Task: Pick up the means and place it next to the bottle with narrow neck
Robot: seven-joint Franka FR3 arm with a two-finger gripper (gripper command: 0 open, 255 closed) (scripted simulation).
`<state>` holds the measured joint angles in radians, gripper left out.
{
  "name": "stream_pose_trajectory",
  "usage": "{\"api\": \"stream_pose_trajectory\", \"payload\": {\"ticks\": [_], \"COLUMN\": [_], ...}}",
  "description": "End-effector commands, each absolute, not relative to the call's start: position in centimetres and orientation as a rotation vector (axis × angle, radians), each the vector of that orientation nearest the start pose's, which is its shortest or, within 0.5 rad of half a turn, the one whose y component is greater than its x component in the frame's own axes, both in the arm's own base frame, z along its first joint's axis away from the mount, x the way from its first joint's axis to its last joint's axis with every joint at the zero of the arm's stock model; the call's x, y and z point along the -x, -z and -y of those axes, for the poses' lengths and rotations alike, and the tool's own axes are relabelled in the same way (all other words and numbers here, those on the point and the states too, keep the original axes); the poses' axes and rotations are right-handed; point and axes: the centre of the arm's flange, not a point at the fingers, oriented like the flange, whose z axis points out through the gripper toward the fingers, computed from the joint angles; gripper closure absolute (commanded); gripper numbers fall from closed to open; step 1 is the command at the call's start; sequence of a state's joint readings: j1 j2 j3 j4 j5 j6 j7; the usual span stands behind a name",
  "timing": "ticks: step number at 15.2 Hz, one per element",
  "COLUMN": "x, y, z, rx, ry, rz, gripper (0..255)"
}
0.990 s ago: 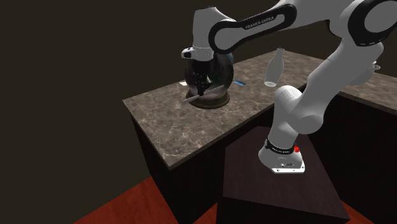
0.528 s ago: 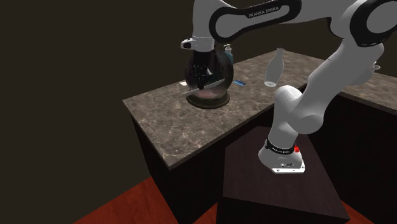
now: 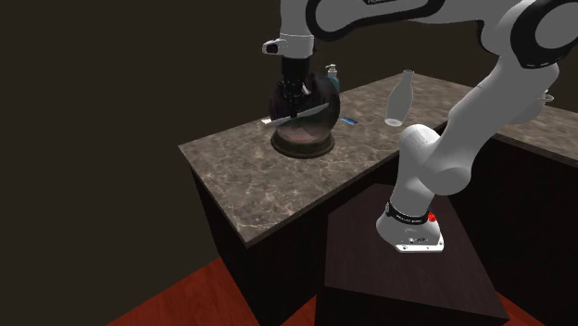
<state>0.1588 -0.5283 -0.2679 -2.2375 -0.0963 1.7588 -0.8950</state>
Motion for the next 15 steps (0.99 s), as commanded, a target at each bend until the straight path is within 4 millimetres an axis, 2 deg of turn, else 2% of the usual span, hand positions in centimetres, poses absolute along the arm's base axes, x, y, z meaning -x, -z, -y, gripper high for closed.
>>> {"api": "stream_pose_trajectory", "payload": {"ticks": [1, 15], "x": [-39.8, -39.8], "y": [-57.5, -64.9], "z": [6.9, 6.9], "rx": [2.854, 2.854], "ry": [0.076, 0.076], "rz": [1.266, 1.266], "gripper": [255, 255]}}
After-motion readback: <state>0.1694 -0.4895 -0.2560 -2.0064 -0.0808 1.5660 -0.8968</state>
